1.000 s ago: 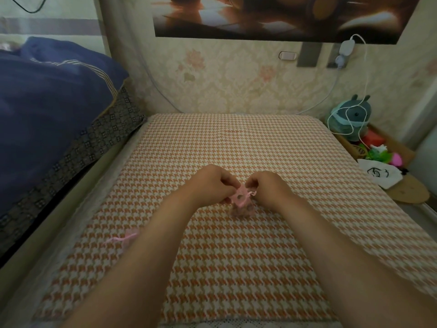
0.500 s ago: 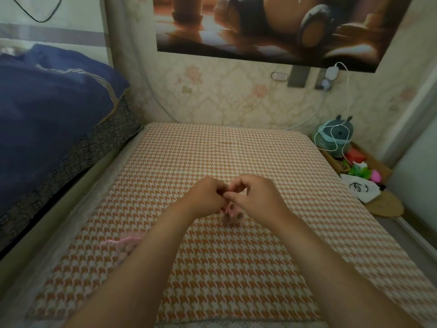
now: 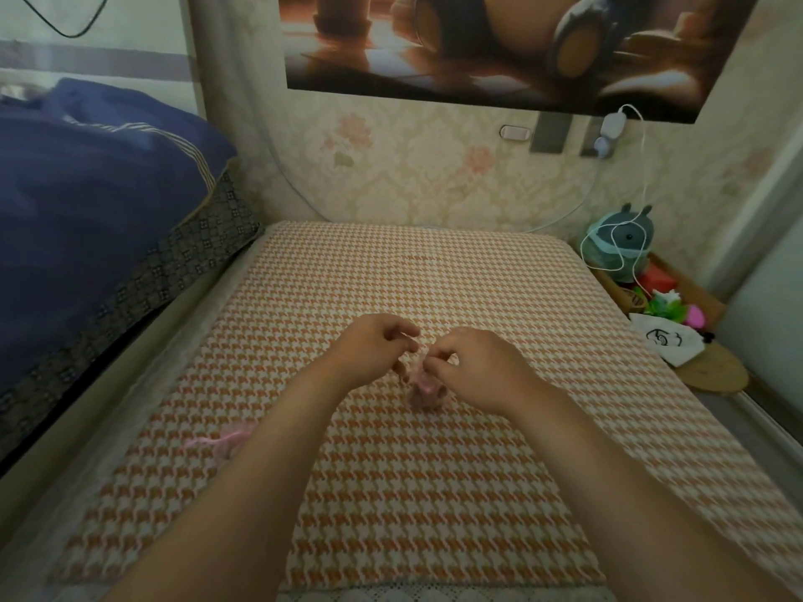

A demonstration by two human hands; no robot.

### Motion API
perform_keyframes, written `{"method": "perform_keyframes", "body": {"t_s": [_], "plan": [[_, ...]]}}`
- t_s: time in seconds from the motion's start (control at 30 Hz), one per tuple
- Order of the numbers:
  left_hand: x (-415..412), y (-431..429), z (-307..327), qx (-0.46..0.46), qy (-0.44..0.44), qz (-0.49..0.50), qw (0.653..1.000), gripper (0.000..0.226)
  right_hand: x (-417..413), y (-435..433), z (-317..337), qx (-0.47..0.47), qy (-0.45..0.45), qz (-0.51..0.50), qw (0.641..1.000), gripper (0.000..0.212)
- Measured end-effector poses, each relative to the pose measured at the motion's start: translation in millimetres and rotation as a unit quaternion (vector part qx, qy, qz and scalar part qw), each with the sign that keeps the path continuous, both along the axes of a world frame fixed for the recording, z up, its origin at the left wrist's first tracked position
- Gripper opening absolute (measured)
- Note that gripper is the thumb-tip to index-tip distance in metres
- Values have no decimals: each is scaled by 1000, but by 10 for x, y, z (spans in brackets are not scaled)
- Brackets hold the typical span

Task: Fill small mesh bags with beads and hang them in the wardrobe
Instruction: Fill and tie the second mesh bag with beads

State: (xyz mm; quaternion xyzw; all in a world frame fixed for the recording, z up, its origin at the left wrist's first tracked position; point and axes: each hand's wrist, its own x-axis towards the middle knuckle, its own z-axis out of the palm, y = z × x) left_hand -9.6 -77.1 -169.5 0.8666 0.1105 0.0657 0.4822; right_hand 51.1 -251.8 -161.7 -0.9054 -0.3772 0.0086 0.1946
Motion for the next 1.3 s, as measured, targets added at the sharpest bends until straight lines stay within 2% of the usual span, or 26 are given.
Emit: {"method": "perform_keyframes", "body": {"t_s": [0.13, 0.2, 0.33, 0.43, 0.67, 0.77, 0.87, 1.0, 1.3], "plan": [[14, 71, -132, 109, 22, 0, 994, 42, 27, -43, 28, -1, 31, -25, 999, 21], [14, 51, -193, 152, 44, -21, 987, 44, 36, -60, 47, 8, 37, -32, 999, 20], [3, -67, -216, 201, 61, -78, 975, 28, 21, -73, 52, 11, 50, -37, 998, 19], [0, -87, -276, 236, 49, -62, 968, 23, 18, -78, 56, 23, 66, -38, 997, 15], [22, -33, -376, 239, 45, -44, 969, 19, -10, -96, 128, 16, 42, -26, 999, 18], [27, 12, -361, 201, 38, -21, 979, 13, -24, -97, 140, 11, 32, -21, 999, 20], [26, -2, -185, 127, -39, 19, 991, 6, -32, -88, 141, -8, 21, -23, 999, 22], [12, -88, 77, 99, -98, 16, 990, 11, -28, -66, 130, -9, 19, -27, 999, 26], [-13, -259, 34, 128, -68, -17, 989, 9, 4, -95, 83, 18, 46, -56, 997, 22]]}}
